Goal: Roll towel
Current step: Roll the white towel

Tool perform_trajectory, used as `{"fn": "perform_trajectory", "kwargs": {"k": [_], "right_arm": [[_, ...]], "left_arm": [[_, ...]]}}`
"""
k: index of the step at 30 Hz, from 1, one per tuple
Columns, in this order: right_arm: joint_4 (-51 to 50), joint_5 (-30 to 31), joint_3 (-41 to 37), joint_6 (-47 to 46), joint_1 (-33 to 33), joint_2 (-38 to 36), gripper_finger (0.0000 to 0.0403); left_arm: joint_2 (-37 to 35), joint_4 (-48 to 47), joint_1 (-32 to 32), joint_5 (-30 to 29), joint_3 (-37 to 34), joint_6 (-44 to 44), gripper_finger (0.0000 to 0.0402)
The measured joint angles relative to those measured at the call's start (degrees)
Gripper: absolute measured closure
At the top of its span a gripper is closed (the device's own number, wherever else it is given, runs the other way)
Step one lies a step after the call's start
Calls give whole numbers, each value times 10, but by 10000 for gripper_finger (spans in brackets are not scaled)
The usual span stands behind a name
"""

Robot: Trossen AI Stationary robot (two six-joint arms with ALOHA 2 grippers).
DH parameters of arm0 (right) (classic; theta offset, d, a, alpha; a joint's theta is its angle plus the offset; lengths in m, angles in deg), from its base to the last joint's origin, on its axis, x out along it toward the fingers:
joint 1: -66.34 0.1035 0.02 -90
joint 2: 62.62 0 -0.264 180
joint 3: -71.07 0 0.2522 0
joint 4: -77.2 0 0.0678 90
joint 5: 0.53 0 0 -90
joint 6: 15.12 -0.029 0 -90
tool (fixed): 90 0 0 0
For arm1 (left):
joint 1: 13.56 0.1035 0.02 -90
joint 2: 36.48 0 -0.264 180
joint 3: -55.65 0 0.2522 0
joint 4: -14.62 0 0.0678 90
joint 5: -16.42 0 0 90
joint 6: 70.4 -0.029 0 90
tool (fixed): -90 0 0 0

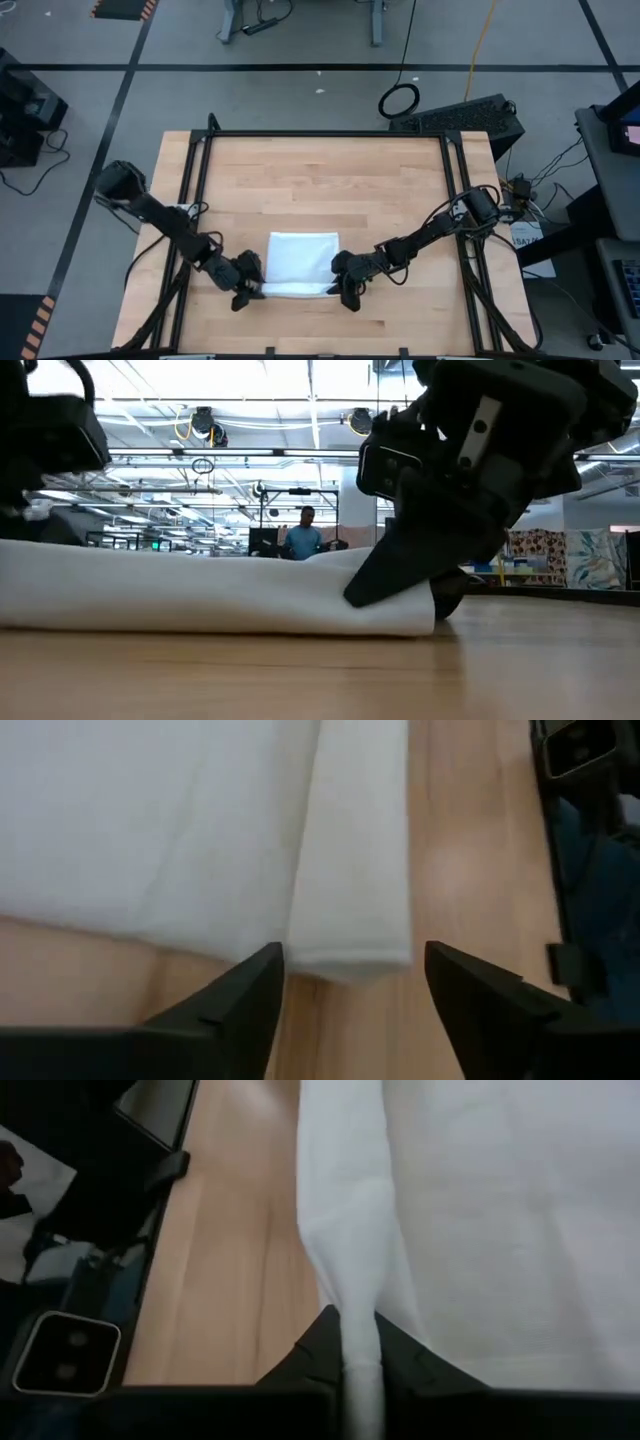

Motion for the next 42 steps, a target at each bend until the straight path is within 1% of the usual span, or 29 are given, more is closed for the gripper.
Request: {"fn": "perform_trajectory", "kwargs": {"k": [2, 3, 6, 9, 11, 14, 16, 19, 24, 30, 35, 39, 42], "right_arm": [[0, 0, 0, -15, -1, 0, 390], [0, 0, 0, -22, -3, 0, 391], [2, 0, 0, -40, -7, 0, 391], [3, -2, 1, -62, -14, -1, 390], [3, -4, 1, -71, -18, -1, 390], [1, -4, 1, -80, -22, 0, 390], [0, -4, 1, -80, -25, 0, 390], [-5, -4, 0, -80, -28, 0, 390], [-28, 7, 1, -80, -28, 0, 390], [-23, 11, 0, -80, -28, 0, 390], [-23, 11, 0, -81, -28, 0, 390], [-23, 12, 0, -81, -28, 1, 390], [-23, 11, 0, -81, -28, 1, 390]], "left_arm": [[-38, -33, -7, -22, 0, -16, 145], [-52, -38, -11, -46, 0, -32, 141], [-72, -11, -32, -148, 0, -100, 139], [-61, 45, -62, -209, 0, -192, 138], [-45, 74, -82, -255, 1, -230, 138], [-17, 88, -104, -327, 2, -259, 138], [5, 88, -113, -358, 2, -260, 138], [44, 113, -119, -361, 2, -263, 139], [123, 181, -131, -362, 29, -320, 154], [195, 168, -129, -392, 69, -346, 157], [223, 168, -128, -396, 79, -361, 158], [232, 168, -126, -395, 79, -361, 159], [232, 170, -118, -394, 79, -360, 173]]}}
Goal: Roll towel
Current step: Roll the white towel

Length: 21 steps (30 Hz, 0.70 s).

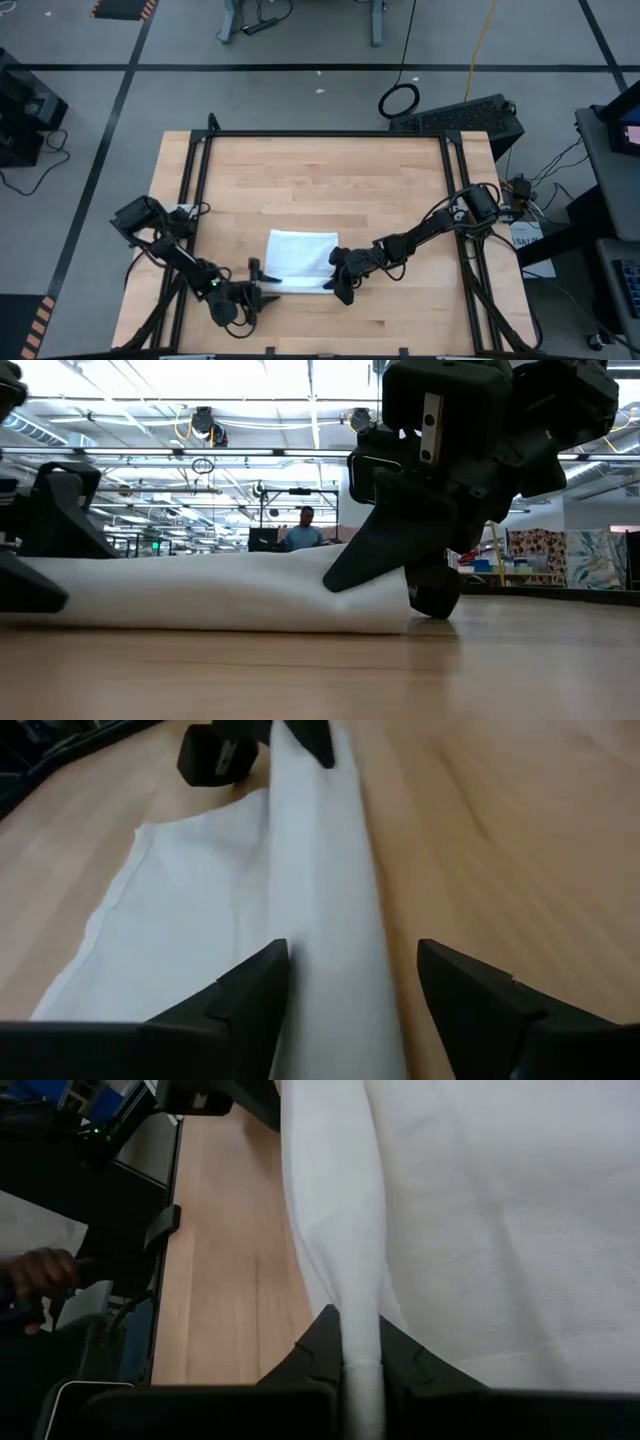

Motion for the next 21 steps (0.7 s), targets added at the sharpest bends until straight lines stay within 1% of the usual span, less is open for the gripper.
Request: {"fn": "perform_trajectory", "kwargs": {"k": [3, 6, 8, 10, 14, 17, 21], "right_arm": [[1, 0, 0, 0, 0, 0, 390], [2, -1, -1, 3, 0, 0, 390], [2, -2, -1, 4, 0, 0, 390], [2, -5, -1, 14, 0, 0, 389], [1, -6, -1, 39, 2, 1, 382], [-3, -5, -2, 83, 9, -3, 362], [-34, 7, -4, 165, 18, -26, 306]], "left_arm": [[0, -1, 10, 1, 0, 4, 205], [0, -32, 25, 10, 0, 41, 248], [0, -55, 37, 28, 1, 72, 278], [-3, -67, 50, 60, 2, 101, 307], [-4, -61, 74, 112, 2, 123, 360], [-19, -62, 89, 160, 2, 149, 387], [-57, -81, 115, 247, 0, 192, 388]]}}
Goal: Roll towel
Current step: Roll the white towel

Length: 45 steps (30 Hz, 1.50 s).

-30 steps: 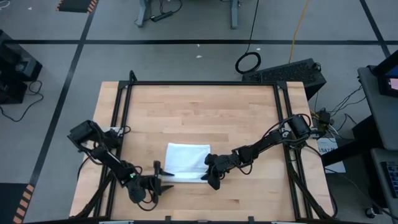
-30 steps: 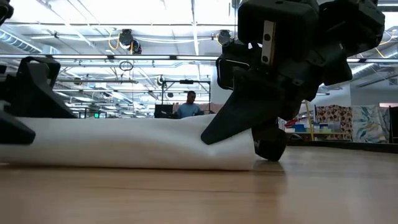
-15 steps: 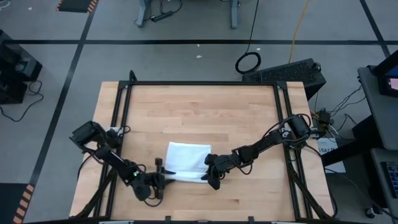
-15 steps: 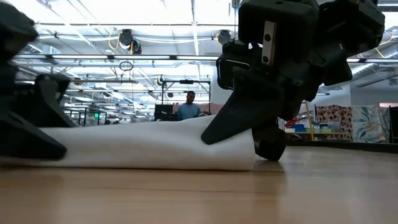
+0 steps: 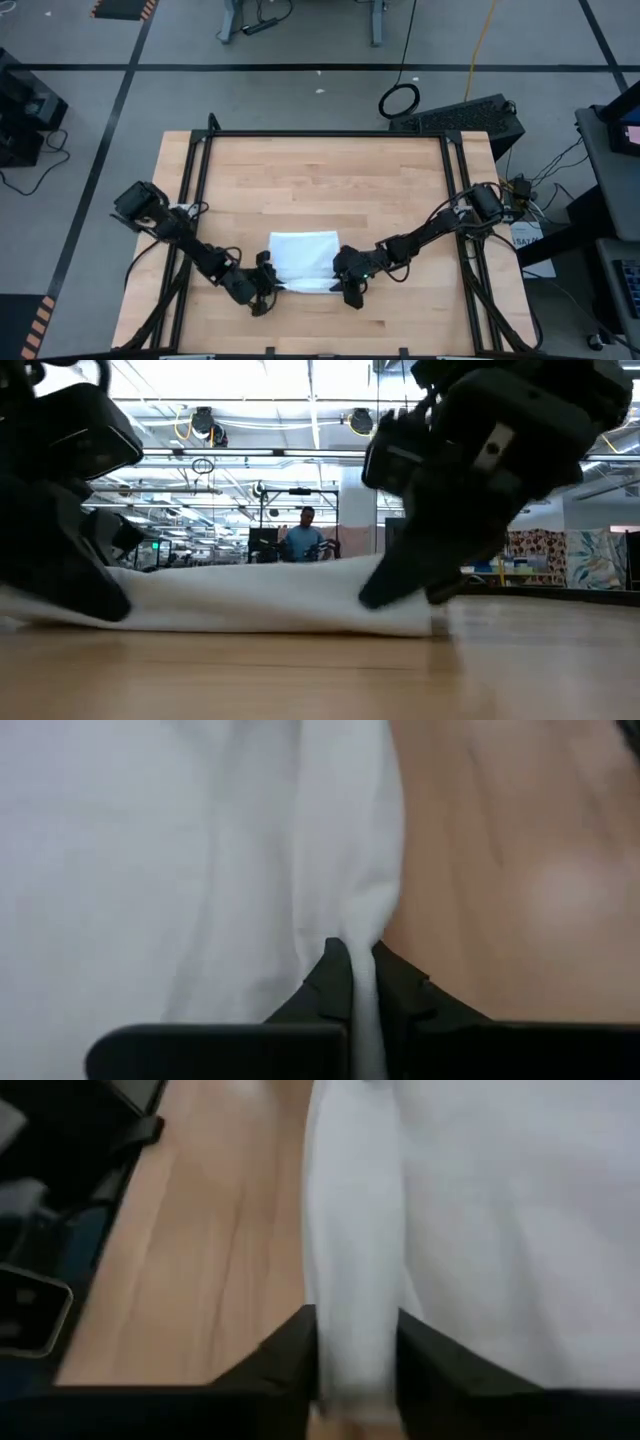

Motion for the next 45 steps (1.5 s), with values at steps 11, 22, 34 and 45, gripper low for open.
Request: {"fn": "perform_trajectory", "kwargs": {"k": [11, 22, 34, 45], "right_arm": [[-114, 236, 1, 201, 98, -94, 132], [134, 429, 9, 411, 163, 35, 106], [144, 399, 28, 436, 115, 71, 111], [66, 276, 30, 292, 55, 70, 174]], "left_arm": [[-70, -71, 72, 144, -1, 64, 384], [-94, -36, 117, 220, -56, 153, 384], [-93, 12, 149, 278, -70, 153, 384], [-93, 15, 153, 272, -73, 167, 384]]}}
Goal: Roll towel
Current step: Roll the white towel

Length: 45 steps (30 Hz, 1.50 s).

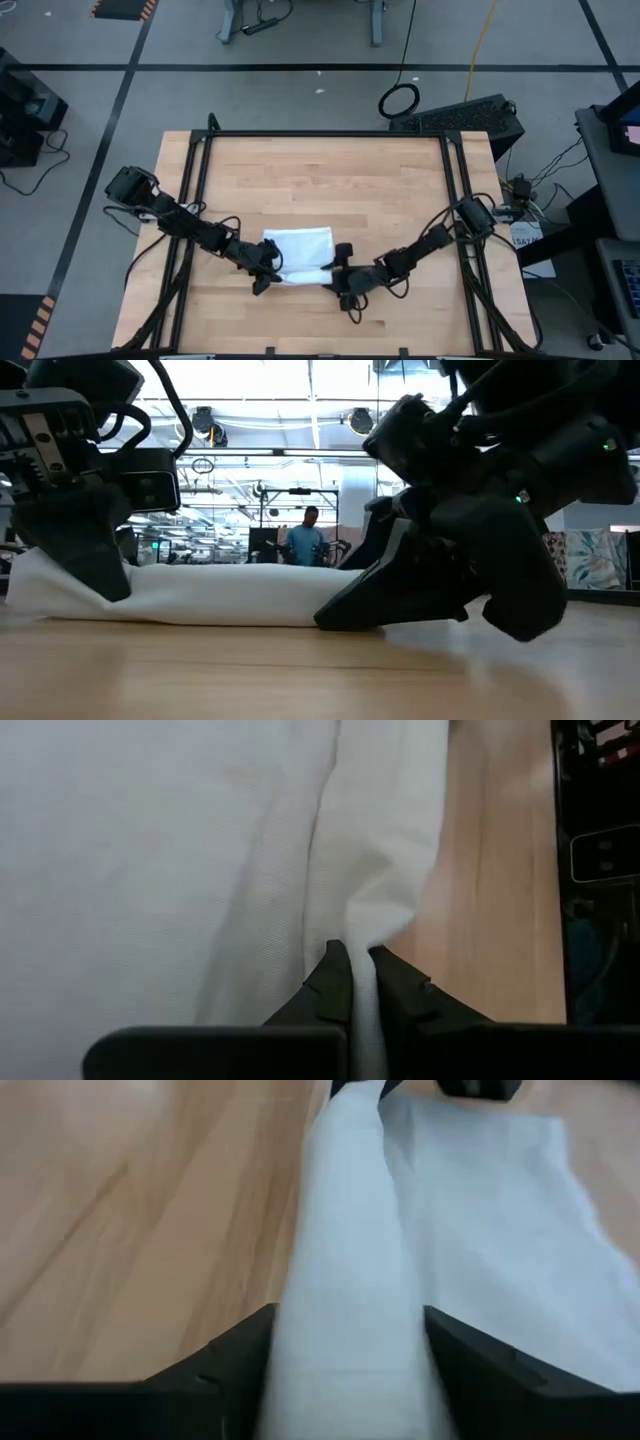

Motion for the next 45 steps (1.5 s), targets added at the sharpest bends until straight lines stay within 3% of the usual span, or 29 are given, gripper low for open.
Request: {"fn": "perform_trajectory", "kwargs": {"k": [8, 19, 25, 28, 32, 38, 45], "right_arm": [[-13, -26, 0, -94, -10, -1, 241], [-4, -49, 0, -111, -10, -1, 384], [-5, -63, 0, -177, -20, -1, 378], [-6, -63, 0, -220, -25, -1, 374], [-16, -72, 0, -265, -29, -1, 385], [-26, -78, 0, -340, -32, -2, 381], [-32, -77, 1, -414, -37, -2, 381]], "left_arm": [[0, -5, -2, -32, 0, -18, 367], [-29, -10, -2, -4, 0, -51, 217], [-128, -79, -5, 15, 0, -93, 160], [-177, -101, -25, -51, 0, -139, 153], [-182, -99, -86, -155, 1, -226, 152], [-122, -81, -168, -307, 1, -302, 121], [-15, -7, -206, -406, 1, -404, 63]]}}
